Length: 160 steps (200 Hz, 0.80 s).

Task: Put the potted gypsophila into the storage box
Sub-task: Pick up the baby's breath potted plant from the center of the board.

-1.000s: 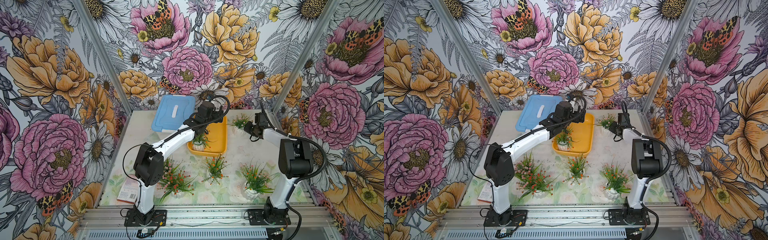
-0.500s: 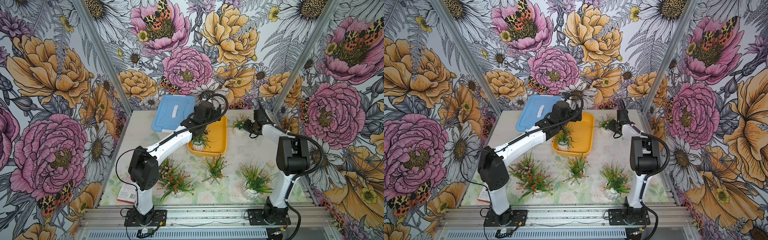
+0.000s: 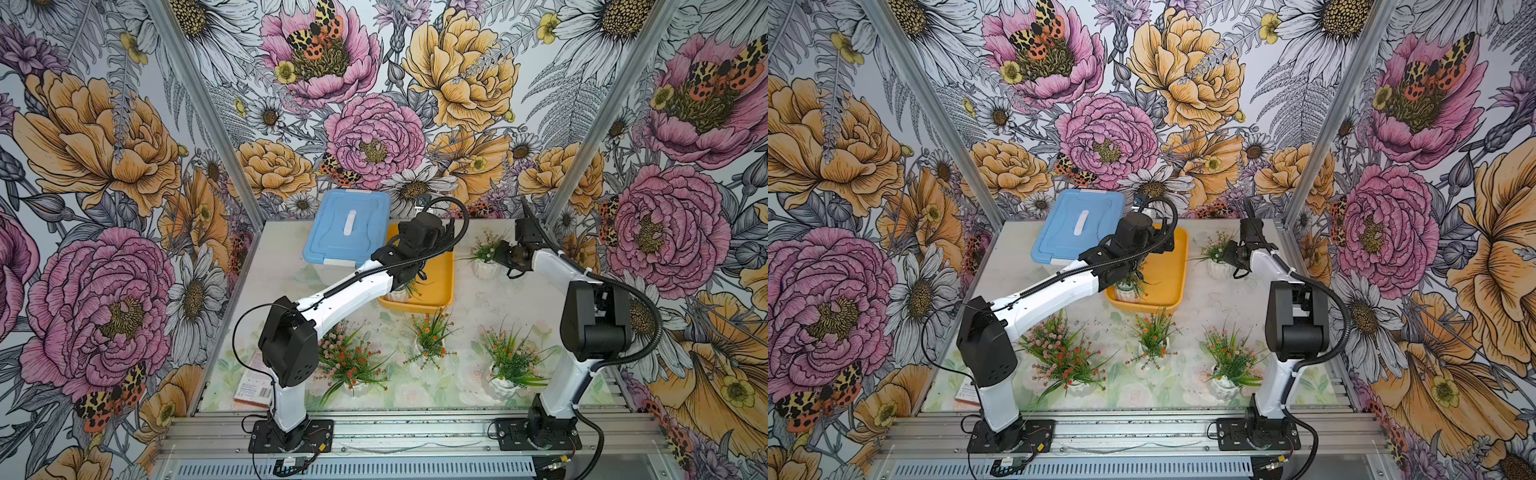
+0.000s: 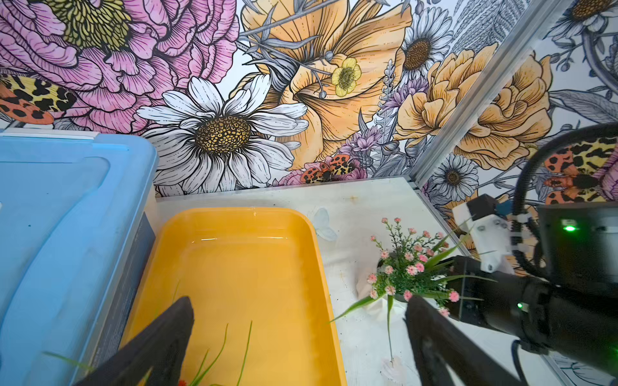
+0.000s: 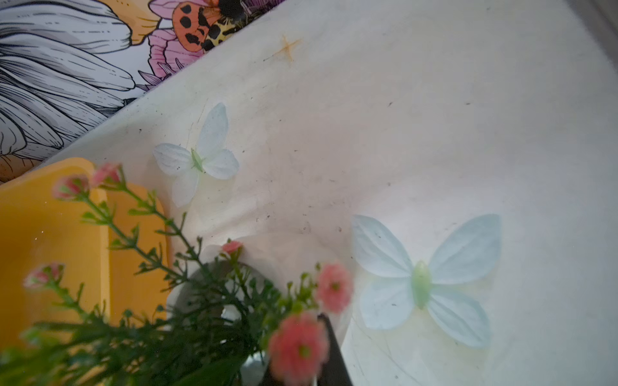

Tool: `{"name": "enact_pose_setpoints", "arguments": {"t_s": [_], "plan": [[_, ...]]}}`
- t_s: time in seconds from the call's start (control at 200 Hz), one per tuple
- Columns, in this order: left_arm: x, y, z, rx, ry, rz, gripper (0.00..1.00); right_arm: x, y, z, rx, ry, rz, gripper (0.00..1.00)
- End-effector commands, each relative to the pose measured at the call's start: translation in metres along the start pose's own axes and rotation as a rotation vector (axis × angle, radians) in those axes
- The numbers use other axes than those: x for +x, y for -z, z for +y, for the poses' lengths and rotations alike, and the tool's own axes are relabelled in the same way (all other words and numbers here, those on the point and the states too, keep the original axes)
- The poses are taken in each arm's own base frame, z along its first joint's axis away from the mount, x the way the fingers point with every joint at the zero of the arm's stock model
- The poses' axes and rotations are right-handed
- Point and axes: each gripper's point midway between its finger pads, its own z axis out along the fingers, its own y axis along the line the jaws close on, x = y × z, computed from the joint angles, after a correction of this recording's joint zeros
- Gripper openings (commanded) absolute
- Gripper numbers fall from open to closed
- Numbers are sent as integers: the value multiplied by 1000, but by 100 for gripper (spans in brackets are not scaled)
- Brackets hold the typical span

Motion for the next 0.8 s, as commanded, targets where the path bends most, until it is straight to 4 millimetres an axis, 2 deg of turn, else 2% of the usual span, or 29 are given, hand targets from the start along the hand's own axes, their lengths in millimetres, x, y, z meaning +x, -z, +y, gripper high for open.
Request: {"name": "enact_pose_setpoints", "arguments": {"t_s": [0.0,0.09,0.12,0.13,0.16,0.305,0.405,0.6,0.795], "plan": [[-2,-1,6,-3,-8,5,99,-29,45,14,-34,20,-134,0],[-6,3,6,22,3,6,99,-28,63,21,-54,12,-162,0],[-2,2,8,17,-2,14,99,-28,70,25,-63,17,-174,0],[-13,11,9,25,7,-7,99,-28,73,27,-67,20,-176,0],[-16,18,11,25,8,-14,99,-28,79,32,-77,26,-187,0],[-15,50,32,14,29,-17,99,-24,101,63,-161,10,-206,0],[-11,69,56,-13,40,-21,99,-18,113,91,-205,34,-217,0],[-12,105,99,-61,71,-54,99,14,116,144,-267,90,-184,0],[-4,141,130,-94,106,-89,99,48,104,185,-361,124,-114,0]]}}
